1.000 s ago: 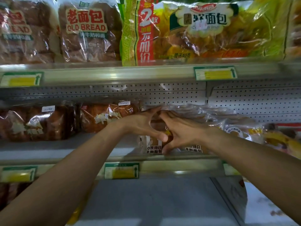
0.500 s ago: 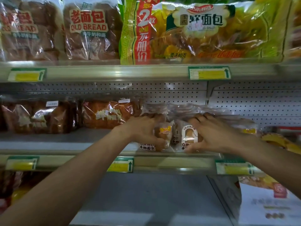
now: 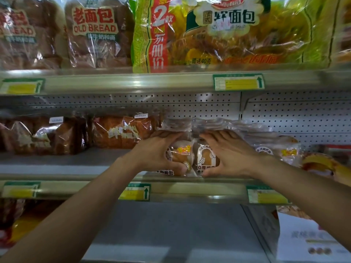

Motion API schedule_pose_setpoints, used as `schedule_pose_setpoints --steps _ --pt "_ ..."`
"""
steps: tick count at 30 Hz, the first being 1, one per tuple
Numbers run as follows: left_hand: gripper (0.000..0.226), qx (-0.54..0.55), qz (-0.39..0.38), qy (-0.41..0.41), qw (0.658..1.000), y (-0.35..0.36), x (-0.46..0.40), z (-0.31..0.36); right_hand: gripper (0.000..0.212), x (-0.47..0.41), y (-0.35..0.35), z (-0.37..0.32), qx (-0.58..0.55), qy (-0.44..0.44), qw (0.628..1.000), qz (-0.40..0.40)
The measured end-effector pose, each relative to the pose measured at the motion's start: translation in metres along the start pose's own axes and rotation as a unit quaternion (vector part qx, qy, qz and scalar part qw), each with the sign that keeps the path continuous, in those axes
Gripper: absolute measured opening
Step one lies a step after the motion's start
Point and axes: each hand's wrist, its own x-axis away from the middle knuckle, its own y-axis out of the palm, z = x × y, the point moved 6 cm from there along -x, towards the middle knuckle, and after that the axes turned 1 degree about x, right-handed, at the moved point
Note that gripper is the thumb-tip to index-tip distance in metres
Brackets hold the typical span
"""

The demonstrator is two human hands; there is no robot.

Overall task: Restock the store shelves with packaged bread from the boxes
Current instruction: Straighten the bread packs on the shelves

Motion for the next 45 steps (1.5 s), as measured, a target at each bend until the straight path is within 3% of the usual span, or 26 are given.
schedule_pose_setpoints --steps 4,9,16,24,33,39,43,45 --pt "0.116 -0.014 -0.009 0.001 1.000 0.003 -0.004 -0.005 0.109 -0.001 -0.001 0.003 -0.016 0.034 0.999 -0.038" --pt "0.112 -0.035 0.014 -0.005 0.999 0.000 -0.008 0.000 0.106 0.000 -0.004 0.003 0.020 0.044 0.999 0.005" --pt "0.105 -0.007 0.043 -0.020 0.999 0.005 -0.007 0.003 0.109 0.001 0.004 0.005 -0.013 0.057 0.998 -0.019" --pt "0.098 -0.087 0.163 -0.033 0.982 0.013 -0.004 0.007 0.108 0.000 0.001 -0.001 0.031 0.086 0.995 0.027" --pt "0.103 -0.162 0.184 0.024 0.969 0.005 0.003 0.022 0.059 0.027 -0.015 0.008 -0.119 0.029 0.986 0.113" --pt "0.093 -0.154 0.251 0.095 0.951 -0.009 -0.004 0.077 0.086 0.081 -0.022 0.074 -0.052 0.023 0.991 0.123" --pt "0.112 -0.158 0.188 0.134 0.960 0.007 -0.037 0.119 0.126 0.098 -0.002 0.126 0.001 0.114 0.993 -0.023" --pt "0.126 -0.191 0.150 0.126 0.962 0.018 -0.050 0.124 0.130 0.098 0.014 0.135 -0.044 0.120 0.990 -0.056"
